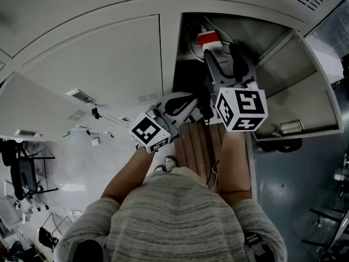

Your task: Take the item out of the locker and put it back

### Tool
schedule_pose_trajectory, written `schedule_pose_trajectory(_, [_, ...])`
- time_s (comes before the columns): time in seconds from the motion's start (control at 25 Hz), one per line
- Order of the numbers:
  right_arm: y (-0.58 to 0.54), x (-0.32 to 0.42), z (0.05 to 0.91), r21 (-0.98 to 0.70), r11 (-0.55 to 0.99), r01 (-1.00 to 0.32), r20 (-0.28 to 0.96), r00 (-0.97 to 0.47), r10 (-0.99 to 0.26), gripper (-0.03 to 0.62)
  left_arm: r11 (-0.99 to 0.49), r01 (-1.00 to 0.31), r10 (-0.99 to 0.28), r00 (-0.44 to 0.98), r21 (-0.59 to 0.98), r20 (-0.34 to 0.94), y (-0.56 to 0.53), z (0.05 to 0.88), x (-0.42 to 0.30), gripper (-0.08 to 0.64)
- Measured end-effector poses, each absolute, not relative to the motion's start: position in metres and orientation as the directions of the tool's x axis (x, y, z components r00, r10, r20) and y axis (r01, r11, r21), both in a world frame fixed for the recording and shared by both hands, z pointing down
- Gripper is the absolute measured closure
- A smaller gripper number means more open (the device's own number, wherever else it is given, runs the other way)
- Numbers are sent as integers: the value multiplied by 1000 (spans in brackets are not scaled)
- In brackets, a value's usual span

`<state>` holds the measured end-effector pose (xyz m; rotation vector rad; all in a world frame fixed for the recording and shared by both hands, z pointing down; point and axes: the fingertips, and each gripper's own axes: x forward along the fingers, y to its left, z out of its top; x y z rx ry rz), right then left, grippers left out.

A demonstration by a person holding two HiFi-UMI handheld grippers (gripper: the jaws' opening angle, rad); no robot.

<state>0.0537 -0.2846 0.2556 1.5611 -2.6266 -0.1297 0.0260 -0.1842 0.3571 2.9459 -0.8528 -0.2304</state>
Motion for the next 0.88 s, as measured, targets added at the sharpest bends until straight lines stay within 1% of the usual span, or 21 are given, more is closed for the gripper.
schedule_pose_trajectory(0.32, [-228, 66, 264, 55, 555, -830, -44, -557, -829, 327, -848, -517, -530, 836, 117, -140, -173, 353, 22, 551])
schedule_pose_trajectory(0.48, [-205, 65, 278, 61, 589, -806, -70, -593, -803, 328, -854, -506, -519, 841, 120, -150, -167, 350, 23, 551])
schedule_pose_trajectory(0.52, [-199, 64, 281, 69, 594, -802, -76, -598, -798, 344, -855, -504, -517, 842, 119, -152, -165, 350, 23, 551])
schedule_pose_trajectory(0.6, [-188, 63, 285, 80, 601, -795, -91, -607, -790, 406, -857, -502, -515, 842, 120, -157, -162, 348, 21, 551])
schedule_pose_trajectory(0.64, [-182, 62, 287, 84, 605, -792, -99, -611, -785, 422, -857, -501, -515, 842, 121, -159, -160, 348, 20, 551])
schedule_pose_trajectory(0.76, [-165, 60, 292, 109, 615, -781, -116, -625, -772, 503, -860, -495, -509, 845, 120, -164, -152, 346, 19, 551])
schedule_pose_trajectory(0.88, [-147, 54, 301, 133, 628, -767, -112, -641, -759, 541, -863, -490, -505, 847, 122, -166, -141, 347, 16, 551])
